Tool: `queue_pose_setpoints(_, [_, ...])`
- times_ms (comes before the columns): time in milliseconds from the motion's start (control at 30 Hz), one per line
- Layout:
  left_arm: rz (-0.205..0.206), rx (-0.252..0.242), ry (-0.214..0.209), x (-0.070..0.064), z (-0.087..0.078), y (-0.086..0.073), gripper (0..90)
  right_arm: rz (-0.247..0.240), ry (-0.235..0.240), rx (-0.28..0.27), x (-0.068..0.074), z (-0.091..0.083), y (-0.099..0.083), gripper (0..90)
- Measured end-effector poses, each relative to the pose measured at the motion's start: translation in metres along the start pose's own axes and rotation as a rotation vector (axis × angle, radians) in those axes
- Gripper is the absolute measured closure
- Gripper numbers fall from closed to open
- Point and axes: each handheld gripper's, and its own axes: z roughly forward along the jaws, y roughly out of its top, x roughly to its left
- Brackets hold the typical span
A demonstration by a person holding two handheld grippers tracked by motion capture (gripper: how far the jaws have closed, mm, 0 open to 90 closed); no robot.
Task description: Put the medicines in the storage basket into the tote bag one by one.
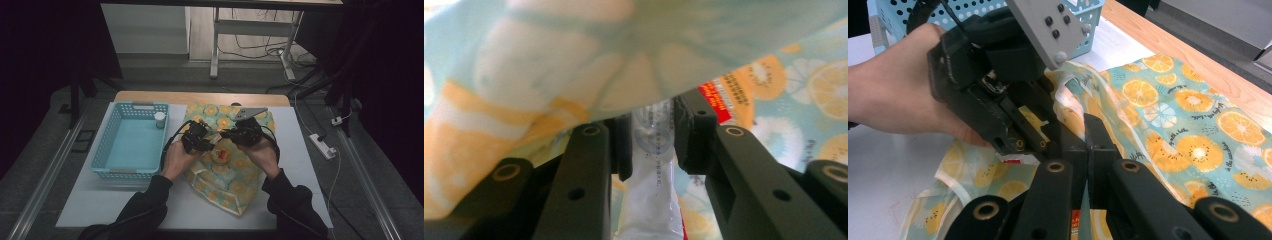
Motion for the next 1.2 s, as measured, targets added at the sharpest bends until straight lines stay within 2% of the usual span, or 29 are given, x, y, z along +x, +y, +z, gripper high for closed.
queue_pose_setpoints(367, [-0.007,0.007,0.012,0.01,0.012,-0.001,71.2,0.005,-0.001,0.012,-0.002,0.003,-0.002,89.5])
queue_pose_setpoints(467, [0.007,-0.004,0.022,0.01,0.013,-0.001,70.3,0.005,-0.002,0.013,-0.002,0.004,-0.003,89.5])
queue_pose_setpoints(567, [0.01,-0.029,0.008,0.01,0.008,0.0,64.2,0.005,-0.004,0.012,-0.002,0.003,-0.002,89.5])
queue_pose_setpoints(733, [0.023,-0.04,0.008,0.008,-0.002,0.001,58.3,0.005,-0.007,0.011,-0.003,0.002,-0.003,89.5])
queue_pose_setpoints(1033, [0.068,-0.047,-0.016,-0.002,-0.022,-0.004,41.7,0.006,-0.007,0.01,-0.003,0.002,-0.003,89.5])
queue_pose_setpoints(1200, [0.05,-0.061,-0.053,-0.002,-0.034,-0.009,34.4,0.007,-0.006,0.01,-0.003,0.003,-0.003,89.5])
